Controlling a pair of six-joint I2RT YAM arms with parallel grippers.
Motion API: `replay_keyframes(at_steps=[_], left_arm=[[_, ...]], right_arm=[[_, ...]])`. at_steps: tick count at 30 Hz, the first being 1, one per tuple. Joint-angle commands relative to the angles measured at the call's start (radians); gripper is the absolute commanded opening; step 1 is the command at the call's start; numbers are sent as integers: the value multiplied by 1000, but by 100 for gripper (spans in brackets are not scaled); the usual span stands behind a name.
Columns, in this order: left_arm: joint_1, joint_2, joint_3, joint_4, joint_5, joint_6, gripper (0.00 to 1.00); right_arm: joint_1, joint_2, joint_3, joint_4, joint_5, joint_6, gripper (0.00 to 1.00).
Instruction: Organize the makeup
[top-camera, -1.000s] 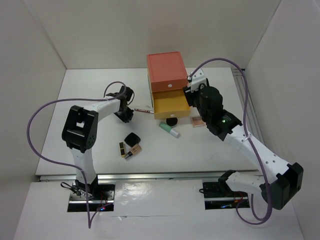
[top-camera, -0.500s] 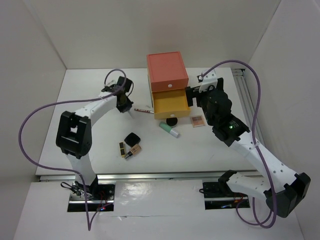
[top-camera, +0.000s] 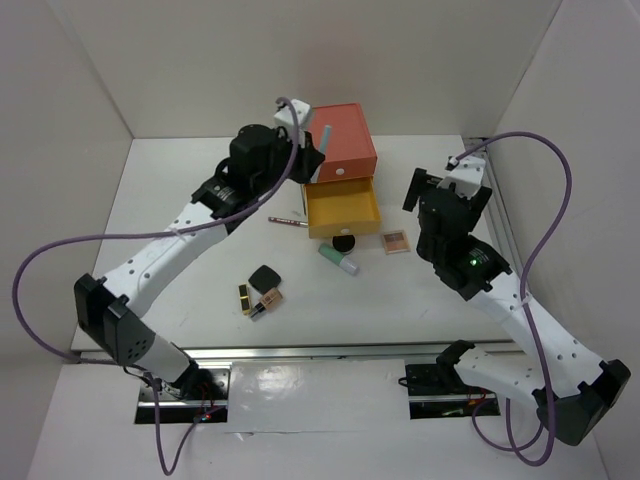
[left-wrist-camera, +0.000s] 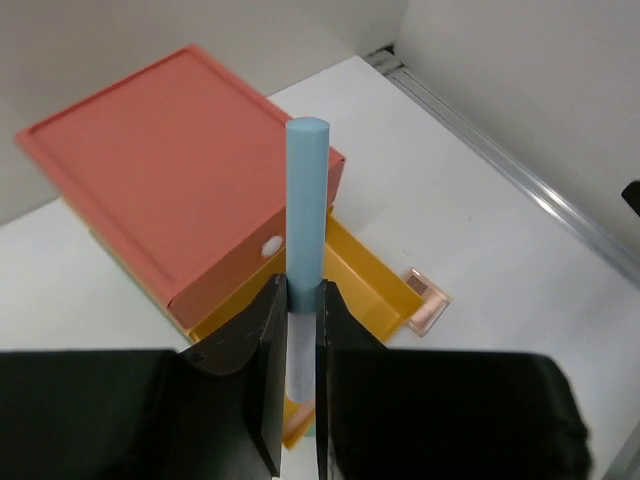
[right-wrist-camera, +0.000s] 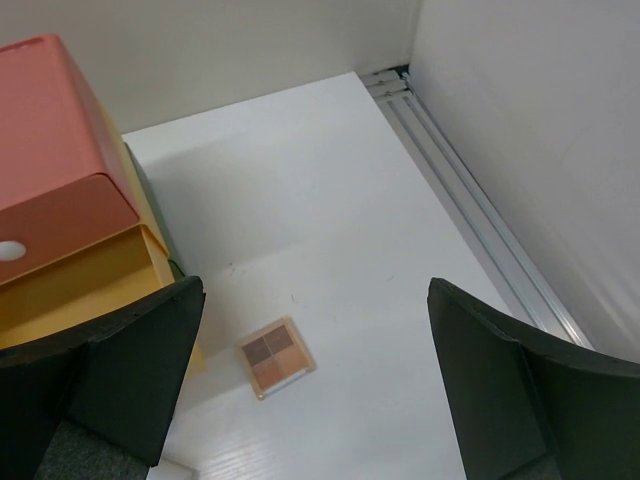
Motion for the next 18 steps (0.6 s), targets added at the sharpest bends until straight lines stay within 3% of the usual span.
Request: replay_keyframes(at_steps=[1, 6, 11, 14, 18], left_arm=[[-18, 115, 82, 13, 150, 227, 1], [-73, 261, 208, -70, 165, 349, 1], [-82, 368, 253, -79, 72, 399, 5], [-92, 400, 303, -131, 66, 399, 16], [-92, 409, 303, -140, 55, 399, 40]], right_arm=[[6, -15, 41, -90, 77, 86, 100], [-3, -4, 51, -122, 77, 100, 100], [-131, 5, 51, -122, -105, 79, 100], [-236, 5, 51, -111, -206, 59, 100], [-336, 33, 62, -120, -343, 59, 100]])
